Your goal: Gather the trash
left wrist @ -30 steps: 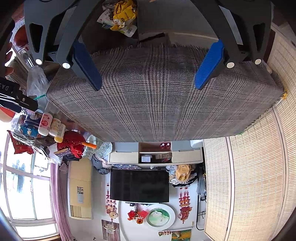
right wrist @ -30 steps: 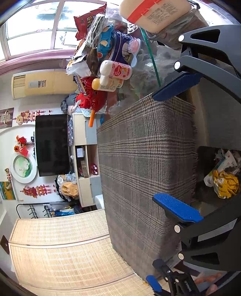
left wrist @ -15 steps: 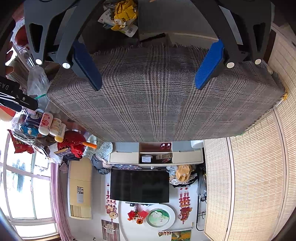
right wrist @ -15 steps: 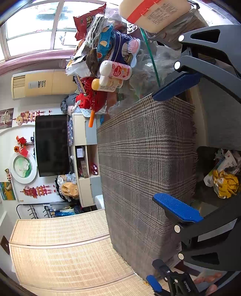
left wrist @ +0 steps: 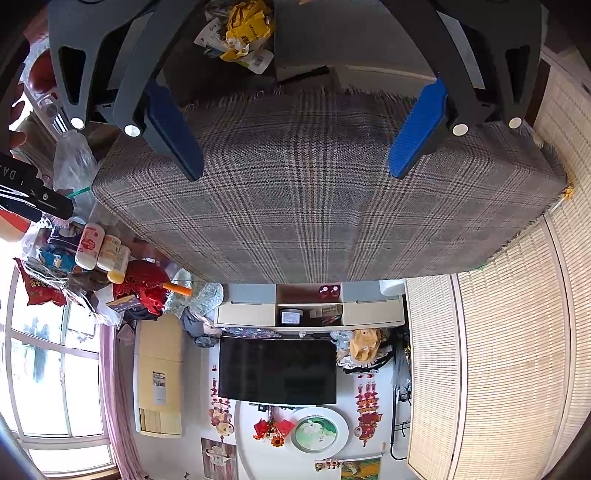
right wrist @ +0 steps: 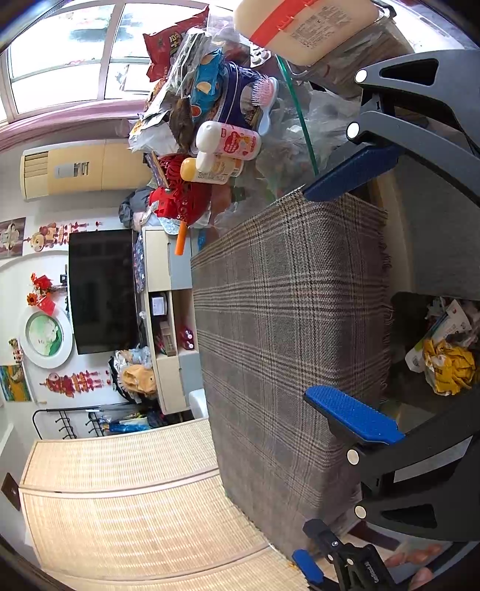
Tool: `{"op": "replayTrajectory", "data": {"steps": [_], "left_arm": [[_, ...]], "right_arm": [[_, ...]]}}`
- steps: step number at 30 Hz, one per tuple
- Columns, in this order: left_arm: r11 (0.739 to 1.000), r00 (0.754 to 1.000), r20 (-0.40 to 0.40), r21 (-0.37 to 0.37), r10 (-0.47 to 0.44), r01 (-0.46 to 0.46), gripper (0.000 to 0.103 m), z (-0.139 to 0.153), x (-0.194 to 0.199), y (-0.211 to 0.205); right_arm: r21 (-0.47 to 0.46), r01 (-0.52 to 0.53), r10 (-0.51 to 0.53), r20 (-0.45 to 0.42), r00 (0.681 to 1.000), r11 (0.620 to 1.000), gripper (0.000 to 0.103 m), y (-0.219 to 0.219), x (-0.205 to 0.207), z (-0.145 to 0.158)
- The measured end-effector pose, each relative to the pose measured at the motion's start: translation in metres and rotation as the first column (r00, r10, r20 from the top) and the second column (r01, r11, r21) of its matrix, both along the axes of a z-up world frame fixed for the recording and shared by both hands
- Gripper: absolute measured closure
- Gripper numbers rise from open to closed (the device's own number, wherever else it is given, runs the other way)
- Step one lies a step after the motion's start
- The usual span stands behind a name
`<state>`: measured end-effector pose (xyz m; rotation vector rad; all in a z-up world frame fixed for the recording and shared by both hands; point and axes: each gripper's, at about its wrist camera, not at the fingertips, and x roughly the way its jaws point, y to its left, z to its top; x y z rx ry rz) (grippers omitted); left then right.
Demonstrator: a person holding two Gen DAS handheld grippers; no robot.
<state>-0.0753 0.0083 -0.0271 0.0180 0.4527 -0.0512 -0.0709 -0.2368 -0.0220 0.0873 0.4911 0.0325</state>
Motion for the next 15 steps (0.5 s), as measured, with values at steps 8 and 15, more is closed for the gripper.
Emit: {"op": "replayTrajectory", "data": {"steps": [8,15], "left_arm": [[1.0,1.0,0.0,-0.022,0.022,-0.022,0.008,0.0019,-0.0006,0.0045],[0.996,0.996,-0.023,0.023,0.089,-0.089,0.008,0.0014,0.0043,0.0068]], "right_arm": [[0.008,0.004,-0.004,-0.004,1.0,1.0,0.003,-0.0005,-0.0003,-0.001],[0.005,0.003,-0.003,-0.012,1.0,1.0,0.003,0.0009,0.0003,-0.0017]]}}
